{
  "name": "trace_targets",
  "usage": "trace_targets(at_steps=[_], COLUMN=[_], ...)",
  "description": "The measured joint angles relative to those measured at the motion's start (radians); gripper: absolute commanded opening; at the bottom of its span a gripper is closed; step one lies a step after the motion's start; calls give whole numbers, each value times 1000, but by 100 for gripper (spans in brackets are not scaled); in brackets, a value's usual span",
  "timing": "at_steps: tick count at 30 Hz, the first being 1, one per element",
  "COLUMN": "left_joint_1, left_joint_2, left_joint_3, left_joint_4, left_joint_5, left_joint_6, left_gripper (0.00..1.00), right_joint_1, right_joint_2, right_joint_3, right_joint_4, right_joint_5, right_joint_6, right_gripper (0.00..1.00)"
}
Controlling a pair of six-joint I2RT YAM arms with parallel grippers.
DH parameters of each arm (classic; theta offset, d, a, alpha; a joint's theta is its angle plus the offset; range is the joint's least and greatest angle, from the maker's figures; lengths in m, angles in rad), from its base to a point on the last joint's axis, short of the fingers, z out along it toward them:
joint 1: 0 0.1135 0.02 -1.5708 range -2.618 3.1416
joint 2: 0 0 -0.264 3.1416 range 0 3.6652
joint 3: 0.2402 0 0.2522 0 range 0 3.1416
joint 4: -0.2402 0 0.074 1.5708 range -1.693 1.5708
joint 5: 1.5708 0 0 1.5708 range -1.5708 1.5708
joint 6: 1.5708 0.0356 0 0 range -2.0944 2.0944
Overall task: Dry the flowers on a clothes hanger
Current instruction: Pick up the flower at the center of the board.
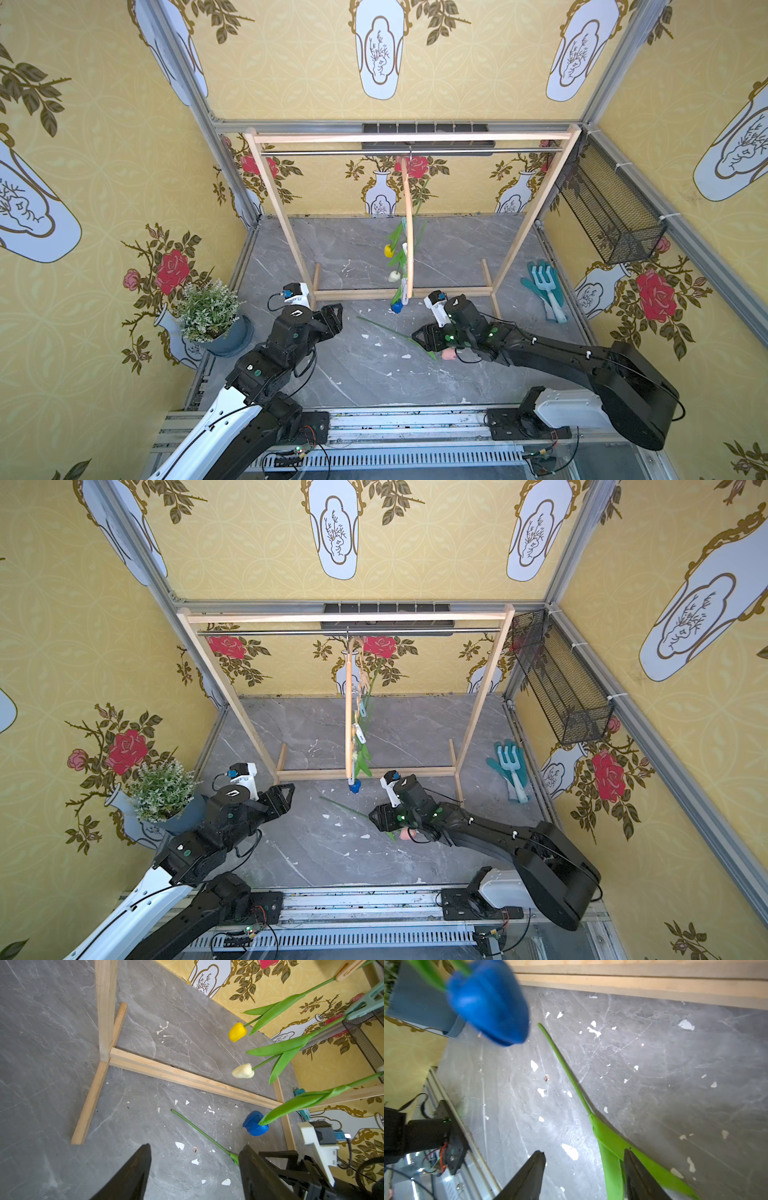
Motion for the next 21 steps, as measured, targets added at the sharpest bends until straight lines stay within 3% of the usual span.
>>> trace_targets(at_steps=[13,21], left_joint_1=[0,0], left_joint_2=[-54,7], left_joint_3=[-101,-108], left_joint_4=[55,126], left_joint_5=[0,5], left_joint_6=[-42,-42], left_gripper=[64,61], right_joint_1=[78,101], right_joint_2=[213,319], right_joint_3=[81,144], right_joint_4=[75,84], right_joint_5=[83,145], right_joint_6=[-137,-196], right_gripper=[53,37])
